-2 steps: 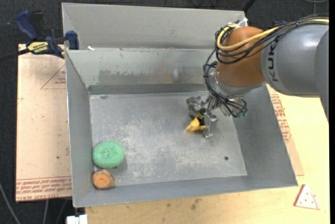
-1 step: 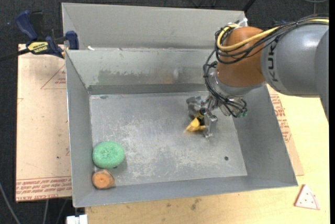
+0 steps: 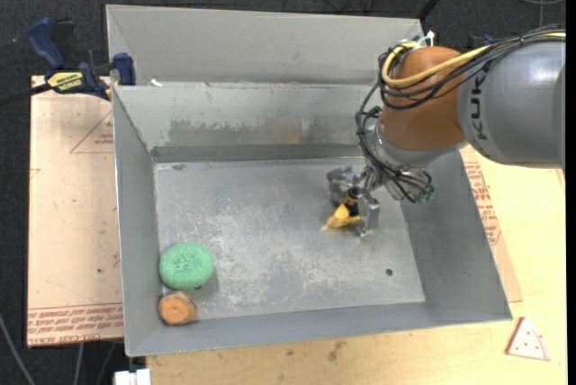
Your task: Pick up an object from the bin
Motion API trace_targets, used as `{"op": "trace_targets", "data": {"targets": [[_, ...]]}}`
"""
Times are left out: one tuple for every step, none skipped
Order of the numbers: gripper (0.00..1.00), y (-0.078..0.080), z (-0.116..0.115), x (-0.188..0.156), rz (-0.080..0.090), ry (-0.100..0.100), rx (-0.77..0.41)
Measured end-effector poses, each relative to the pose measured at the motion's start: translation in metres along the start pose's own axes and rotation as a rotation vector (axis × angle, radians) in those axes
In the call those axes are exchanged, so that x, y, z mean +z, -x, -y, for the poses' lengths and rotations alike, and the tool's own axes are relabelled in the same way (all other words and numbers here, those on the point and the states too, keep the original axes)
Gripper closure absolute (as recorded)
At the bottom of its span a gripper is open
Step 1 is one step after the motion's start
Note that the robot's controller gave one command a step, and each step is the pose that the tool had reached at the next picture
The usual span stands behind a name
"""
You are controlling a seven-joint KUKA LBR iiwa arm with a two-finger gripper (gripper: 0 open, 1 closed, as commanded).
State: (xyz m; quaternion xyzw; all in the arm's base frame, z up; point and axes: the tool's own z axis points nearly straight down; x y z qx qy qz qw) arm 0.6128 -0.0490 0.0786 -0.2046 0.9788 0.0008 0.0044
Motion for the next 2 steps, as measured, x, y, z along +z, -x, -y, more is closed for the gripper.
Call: {"op": "trace_targets", "data": {"targets": [[1.00, 0.003, 0.018, -0.006, 0.000, 0.000, -0.074], [1.00, 0.001, 0.050, -0.194, 0.003, -0.006, 0.044]]}}
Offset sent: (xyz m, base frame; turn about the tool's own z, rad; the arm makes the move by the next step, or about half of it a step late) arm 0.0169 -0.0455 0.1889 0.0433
